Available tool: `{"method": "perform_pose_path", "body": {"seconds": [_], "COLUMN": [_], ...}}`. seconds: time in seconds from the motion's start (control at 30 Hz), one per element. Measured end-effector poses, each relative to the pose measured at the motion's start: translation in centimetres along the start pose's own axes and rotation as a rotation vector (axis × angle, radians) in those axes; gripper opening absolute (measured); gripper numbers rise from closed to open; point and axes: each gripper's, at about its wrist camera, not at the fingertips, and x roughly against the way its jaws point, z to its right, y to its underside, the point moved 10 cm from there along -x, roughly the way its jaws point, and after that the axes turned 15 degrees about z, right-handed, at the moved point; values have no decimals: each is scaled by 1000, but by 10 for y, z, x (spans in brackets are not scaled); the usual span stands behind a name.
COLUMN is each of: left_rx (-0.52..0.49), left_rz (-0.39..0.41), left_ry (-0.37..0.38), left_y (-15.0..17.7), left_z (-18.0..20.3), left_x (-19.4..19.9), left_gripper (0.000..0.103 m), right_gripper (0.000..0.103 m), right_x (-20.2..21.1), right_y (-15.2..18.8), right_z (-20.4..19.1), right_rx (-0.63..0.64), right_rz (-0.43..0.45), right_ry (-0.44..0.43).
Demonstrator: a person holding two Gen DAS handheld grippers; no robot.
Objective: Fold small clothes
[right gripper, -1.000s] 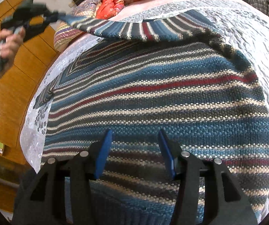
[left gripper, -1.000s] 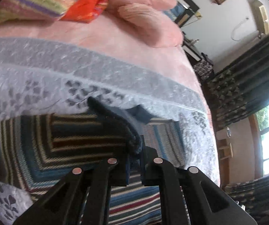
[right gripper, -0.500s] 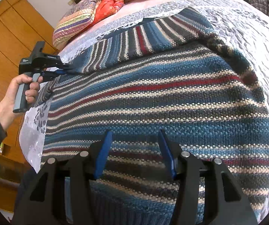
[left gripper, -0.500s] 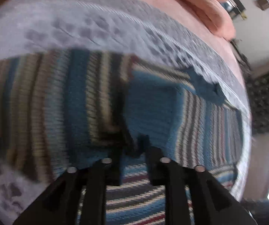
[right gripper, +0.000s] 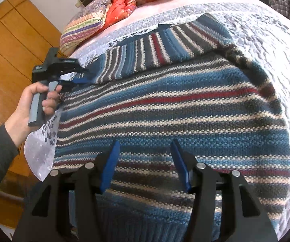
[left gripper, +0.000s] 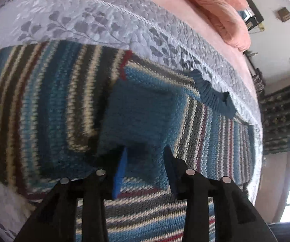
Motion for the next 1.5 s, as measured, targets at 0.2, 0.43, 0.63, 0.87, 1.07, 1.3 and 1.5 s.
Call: {"method": "perform_pose_path", "body": {"seconds": [0.2, 0.43, 0.63, 0.87, 1.07, 1.3, 1.5], "left_rx": [96, 411, 624, 676, 688, 624, 422], "left_rz": [145, 416, 519, 488, 521, 503, 581], "left_ry": [40, -139, -147, -102, -143, -169, -76], "left_y": [-32, -79, -98, -122, -121, -127, -160], "left_z": [-64, -271, -379, -409, -417, -405, -302], "left_x": [81, 198, 224, 174, 170, 178, 230], "left_gripper": [74, 78, 78, 78, 61, 7, 7], "right_gripper": [56, 62, 62, 62, 62, 62, 62], "right_x": [-4, -23, -43, -54, -54, -47, -33], "right_y": [1, 9, 26, 27, 28, 27, 12], "right_z": [-9, -65, -119, -148, -148, -147, -139], "right_rx": [29, 76, 128, 179, 176, 166, 142], "right_rz": [-24, -50, -114, -142, -145, -135, -92], "right_ry": [-9, -83, -143, -152, -138, -139, -142]}}
